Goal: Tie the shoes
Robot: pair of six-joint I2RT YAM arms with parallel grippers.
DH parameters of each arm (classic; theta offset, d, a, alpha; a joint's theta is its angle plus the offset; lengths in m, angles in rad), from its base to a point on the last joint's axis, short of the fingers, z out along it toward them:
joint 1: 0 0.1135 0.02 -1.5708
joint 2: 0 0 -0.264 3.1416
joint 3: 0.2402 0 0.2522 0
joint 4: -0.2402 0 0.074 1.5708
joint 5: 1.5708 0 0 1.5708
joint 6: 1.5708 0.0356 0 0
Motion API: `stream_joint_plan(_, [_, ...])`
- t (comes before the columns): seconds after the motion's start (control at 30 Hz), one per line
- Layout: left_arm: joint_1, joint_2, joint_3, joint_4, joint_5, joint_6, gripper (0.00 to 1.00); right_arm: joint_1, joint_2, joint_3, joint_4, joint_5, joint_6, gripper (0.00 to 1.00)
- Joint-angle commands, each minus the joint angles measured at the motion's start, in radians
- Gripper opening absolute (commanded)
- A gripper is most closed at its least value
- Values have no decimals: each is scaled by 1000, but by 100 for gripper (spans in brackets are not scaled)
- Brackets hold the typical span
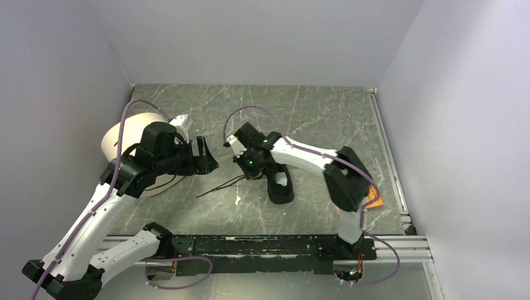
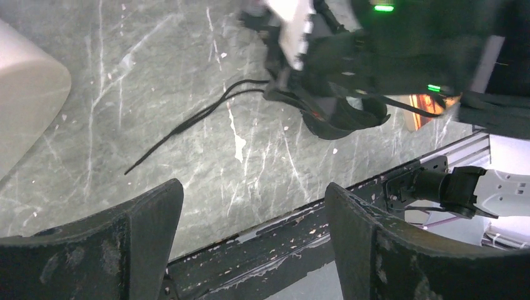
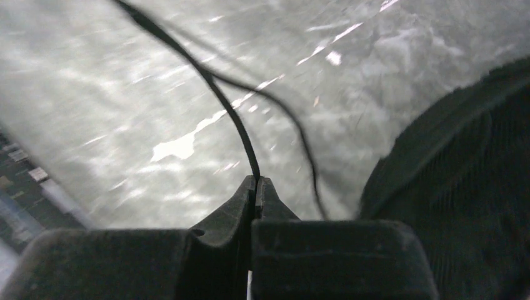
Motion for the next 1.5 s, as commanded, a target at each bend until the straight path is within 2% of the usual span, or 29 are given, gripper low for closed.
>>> stream_joint_plan(0.0, [1, 1, -43, 103, 80, 22, 88, -20, -241, -90, 35, -120, 101, 0])
stream_joint_plan(0.1, [1, 19, -66, 160, 130, 29, 88, -63, -308, -165, 87, -185, 144, 0])
stream_joint_plan(0.23, [1, 52, -71, 218, 206, 52, 87, -132, -347, -171, 117, -288, 202, 0])
stream_joint_plan(0.4, [1, 104, -116, 330, 370, 112, 88, -211, -416, -235, 231, -436, 261, 0])
stream_joint_plan(0.57, [1, 199, -181, 516, 572, 189, 87, -275, -392, -251, 255, -629, 247, 0])
stream_joint_plan(0.67, [2, 293, -151, 510, 598, 263, 84, -290, -374, -261, 265, -714, 232, 0])
stream_joint_plan(0.93, [51, 394, -201, 837, 687, 81, 90, -302, -367, -236, 182, -727, 144, 0])
stream_joint_plan(1.07, [51, 445, -243, 994, 819, 7, 88, -312, -374, -252, 204, -739, 151, 0])
stream_joint_plan(1.17, [44, 482, -253, 1011, 882, 3, 88, -316, -388, -270, 255, -750, 182, 0])
stream_joint_plan(1.27, [37, 500, -243, 967, 899, 43, 81, -319, -394, -282, 285, -743, 205, 0])
stream_joint_plan(1.47, [37, 491, -249, 864, 837, 93, 50, -326, -391, -281, 275, -738, 193, 0])
